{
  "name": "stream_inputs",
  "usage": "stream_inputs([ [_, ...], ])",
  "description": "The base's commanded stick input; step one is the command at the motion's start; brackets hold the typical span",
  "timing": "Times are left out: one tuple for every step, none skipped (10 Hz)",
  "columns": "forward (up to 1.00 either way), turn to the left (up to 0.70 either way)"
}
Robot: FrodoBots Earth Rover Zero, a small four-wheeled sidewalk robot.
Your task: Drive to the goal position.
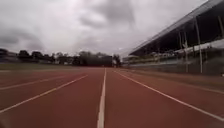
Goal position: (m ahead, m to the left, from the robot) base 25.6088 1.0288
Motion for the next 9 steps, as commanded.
stream_inputs([
  [0.7, 0.0],
  [0.7, 0.0],
  [0.7, 0.0],
  [0.7, 0.0],
  [0.7, 0.0],
  [0.7, 0.0],
  [0.7, 0.0],
  [0.7, 0.0],
  [0.7, 0.0],
])
